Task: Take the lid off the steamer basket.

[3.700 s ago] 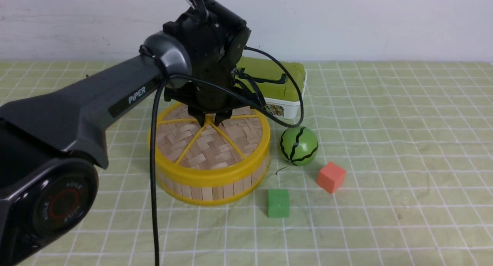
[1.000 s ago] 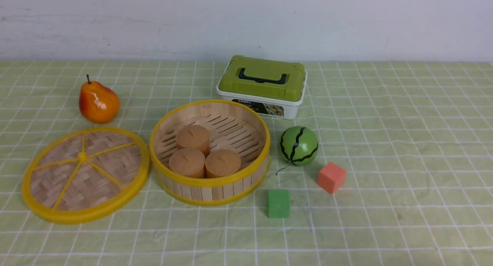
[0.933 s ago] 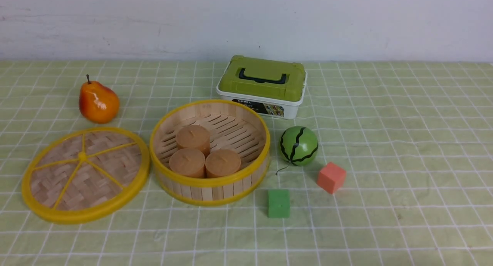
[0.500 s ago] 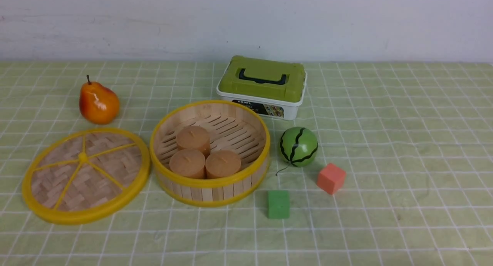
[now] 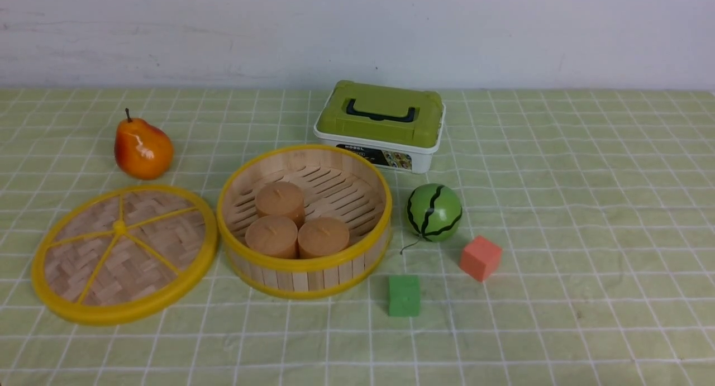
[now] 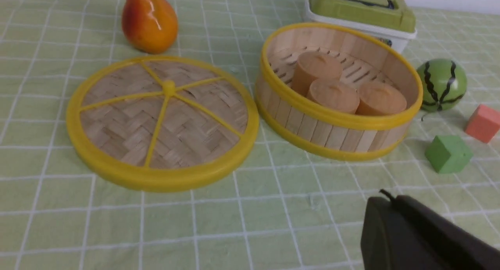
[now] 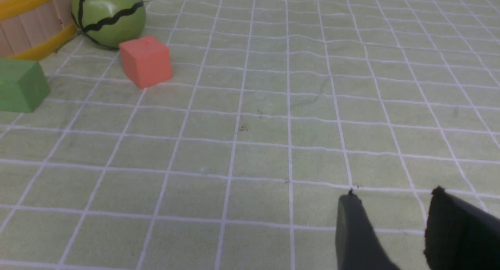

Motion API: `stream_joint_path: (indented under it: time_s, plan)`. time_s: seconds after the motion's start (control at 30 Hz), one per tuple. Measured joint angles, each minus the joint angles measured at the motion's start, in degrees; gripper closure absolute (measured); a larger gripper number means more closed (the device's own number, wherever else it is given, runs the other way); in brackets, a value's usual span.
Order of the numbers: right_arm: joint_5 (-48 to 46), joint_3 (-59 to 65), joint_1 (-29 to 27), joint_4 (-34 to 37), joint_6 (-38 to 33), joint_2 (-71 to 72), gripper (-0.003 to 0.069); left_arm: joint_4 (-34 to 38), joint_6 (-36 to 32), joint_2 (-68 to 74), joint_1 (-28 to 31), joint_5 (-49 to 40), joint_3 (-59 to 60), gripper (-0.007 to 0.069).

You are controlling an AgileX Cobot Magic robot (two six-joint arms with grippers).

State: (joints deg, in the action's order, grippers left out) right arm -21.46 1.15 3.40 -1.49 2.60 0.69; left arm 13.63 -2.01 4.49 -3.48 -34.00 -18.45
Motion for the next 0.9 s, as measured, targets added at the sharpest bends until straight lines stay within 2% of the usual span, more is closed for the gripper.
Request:
stream_joint_path:
  time_s: [0.17,0.3,0.37,0.47,0.57,0.9]
  plan:
    - [-0.05,0.00,0.00,0.00,0.00,0.00,0.0418,-4.56,0.11,-4.18,-0.05,16.64,9.83,0.0637]
    - [-0.05,0.00,0.00,0.00,0.00,0.00,0.0418,-8.42,3.24,-5.15,-0.05,22.52,17.49,0.0637]
    - [-0.05,0.00,0.00,0.00,0.00,0.00,0.0418,-9.45,6.06,-5.15,-0.05,21.23,19.54,0.0637]
    - [-0.05,0.00,0.00,0.00,0.00,0.00,0.0418,-11.32,9.88,-5.15,-0.05,14.45,20.05,0.0637]
    - [-0.05,0.00,0.00,0.00,0.00,0.00,0.0418,-12.22,10.15,-5.15,-0.05,11.40,20.28,0.0637]
    - [-0.05,0.00,0.00,0.00,0.00,0.00,0.0418,-12.38,10.23,-5.15,-0.05,11.27,20.28,0.0637]
